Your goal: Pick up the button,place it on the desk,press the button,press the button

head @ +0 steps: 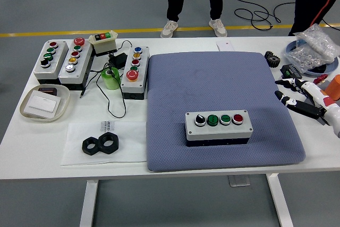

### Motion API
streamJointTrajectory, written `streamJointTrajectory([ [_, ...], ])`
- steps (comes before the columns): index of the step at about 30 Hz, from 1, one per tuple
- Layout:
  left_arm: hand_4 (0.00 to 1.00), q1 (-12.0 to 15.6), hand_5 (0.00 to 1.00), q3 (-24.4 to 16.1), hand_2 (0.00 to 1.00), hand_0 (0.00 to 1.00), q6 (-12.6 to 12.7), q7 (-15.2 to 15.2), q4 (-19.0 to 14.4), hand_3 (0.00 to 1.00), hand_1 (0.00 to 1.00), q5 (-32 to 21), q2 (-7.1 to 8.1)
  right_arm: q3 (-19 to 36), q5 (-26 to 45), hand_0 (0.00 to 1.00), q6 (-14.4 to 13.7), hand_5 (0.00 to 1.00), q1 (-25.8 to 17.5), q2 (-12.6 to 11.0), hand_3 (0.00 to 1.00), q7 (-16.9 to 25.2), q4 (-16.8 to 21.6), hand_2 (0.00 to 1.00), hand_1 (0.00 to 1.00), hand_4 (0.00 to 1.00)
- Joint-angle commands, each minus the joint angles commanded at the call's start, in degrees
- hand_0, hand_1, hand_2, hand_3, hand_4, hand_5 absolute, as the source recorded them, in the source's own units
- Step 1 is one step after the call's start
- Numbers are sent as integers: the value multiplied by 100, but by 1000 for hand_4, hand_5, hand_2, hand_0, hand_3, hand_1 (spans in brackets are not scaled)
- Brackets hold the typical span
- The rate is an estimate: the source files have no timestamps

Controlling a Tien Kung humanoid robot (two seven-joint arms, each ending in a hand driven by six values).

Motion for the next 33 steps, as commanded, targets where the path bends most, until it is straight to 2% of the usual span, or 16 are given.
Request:
streamJointTrajectory([
  [8,568,45,998,44,968,742,0,-16,0,766,897,-17,-26,13,-19,933,1,643,-3,10,783,2,-12,853,876,672],
  [15,565,112,998,-16,968,742,18,-23,0,767,897,31,-69,27,-22,933,-7,644,-4,11,782,-9,-31,852,876,672],
  [19,565,267,998,-222,968,742,192,129,0,767,897,37,-206,39,-19,933,-15,644,-4,16,782,-10,-50,852,876,672],
  [20,565,320,998,-350,968,742,297,177,0,767,897,64,-260,46,-13,933,-17,644,-5,21,782,-8,-55,852,876,672],
  [21,571,357,998,-515,970,756,383,270,0,836,928,153,-321,64,-13,933,-22,643,-6,26,782,-6,-52,850,875,670],
  [22,571,375,998,-771,970,756,422,398,0,836,928,288,-361,78,-15,933,-25,643,-6,28,782,-5,-47,850,875,670],
  [25,571,361,998,-1214,970,756,302,635,0,836,928,453,-395,106,-20,933,-20,643,6,25,782,8,-28,850,875,670],
  [26,570,353,998,-1264,970,756,271,657,0,913,924,497,-398,111,-21,933,-20,642,9,24,782,10,-24,849,874,671],
  [33,559,322,998,-1195,970,754,239,613,0,903,923,465,-381,70,-27,933,-13,639,24,20,782,15,-37,849,874,671],
])
